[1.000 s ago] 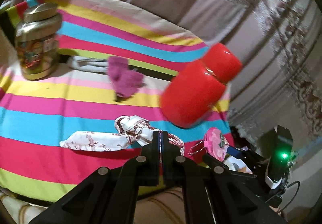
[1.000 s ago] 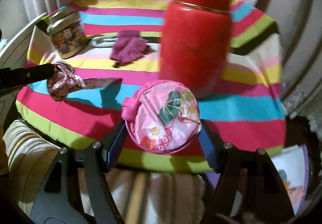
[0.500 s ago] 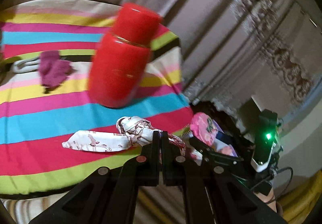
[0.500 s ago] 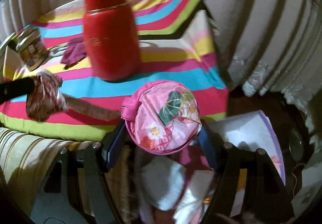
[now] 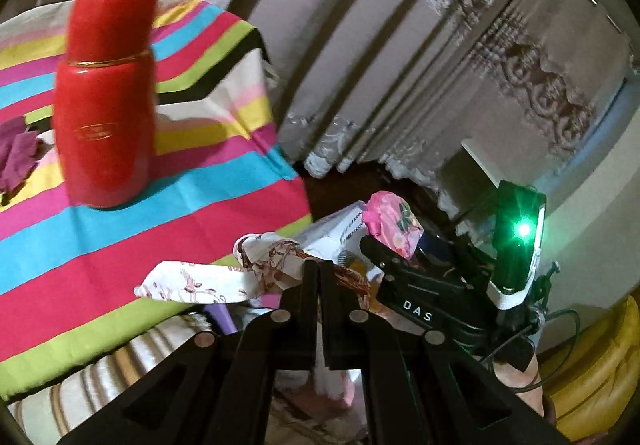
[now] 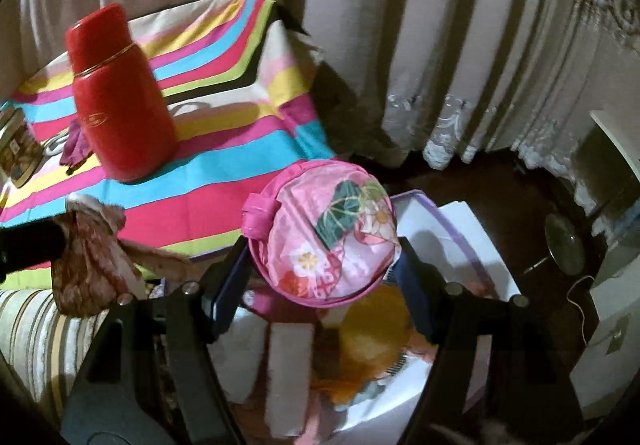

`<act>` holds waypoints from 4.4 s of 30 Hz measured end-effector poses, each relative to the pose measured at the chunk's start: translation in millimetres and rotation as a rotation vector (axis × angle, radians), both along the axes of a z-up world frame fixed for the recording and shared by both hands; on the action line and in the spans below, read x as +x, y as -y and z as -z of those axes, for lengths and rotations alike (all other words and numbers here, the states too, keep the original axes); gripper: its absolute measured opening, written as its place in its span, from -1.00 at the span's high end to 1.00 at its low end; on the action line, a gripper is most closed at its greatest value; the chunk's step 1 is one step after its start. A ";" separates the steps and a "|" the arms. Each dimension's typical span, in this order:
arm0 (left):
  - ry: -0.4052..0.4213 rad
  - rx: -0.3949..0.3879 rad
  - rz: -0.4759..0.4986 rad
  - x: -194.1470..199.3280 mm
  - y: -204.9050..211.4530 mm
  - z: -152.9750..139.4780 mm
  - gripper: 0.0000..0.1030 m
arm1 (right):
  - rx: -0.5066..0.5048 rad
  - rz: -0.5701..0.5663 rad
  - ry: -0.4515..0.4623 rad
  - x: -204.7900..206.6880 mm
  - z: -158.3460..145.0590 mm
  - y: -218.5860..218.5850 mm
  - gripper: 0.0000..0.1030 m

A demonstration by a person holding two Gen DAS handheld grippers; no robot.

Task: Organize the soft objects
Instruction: 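Lift the floral cloth and pink purse and carry both toward the white box, then lower the floral cloth and purse into the box and open both grippers, then move both open grippers back over the grey sock and magenta glove, then grasp the grey sock with the left gripper while the right gripper grasps the magenta glove, then lift the grey sock and magenta glove and carry both toward the white box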

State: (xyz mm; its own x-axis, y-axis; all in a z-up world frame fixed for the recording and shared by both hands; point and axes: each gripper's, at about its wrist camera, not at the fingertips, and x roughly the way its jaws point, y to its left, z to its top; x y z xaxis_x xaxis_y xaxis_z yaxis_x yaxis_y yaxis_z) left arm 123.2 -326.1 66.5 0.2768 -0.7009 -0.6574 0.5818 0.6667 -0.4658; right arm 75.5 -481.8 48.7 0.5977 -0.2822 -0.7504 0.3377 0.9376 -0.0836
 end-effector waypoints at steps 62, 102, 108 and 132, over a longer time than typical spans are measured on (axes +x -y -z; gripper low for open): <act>0.146 0.442 -0.334 184.7 -300.5 41.5 0.03 | 0.131 -0.650 -0.067 162.2 2.6 -295.0 -0.68; -0.022 0.636 -0.089 346.3 -289.3 125.1 0.35 | 0.078 -0.587 -0.163 359.3 105.9 -342.2 -0.76; -0.049 0.608 -0.132 329.3 -294.7 119.5 0.76 | 0.014 -0.574 -0.137 350.5 103.7 -342.8 -0.09; -0.057 0.379 -0.405 178.2 -307.9 75.0 0.85 | 0.105 -0.629 -0.083 213.3 58.7 -323.8 0.61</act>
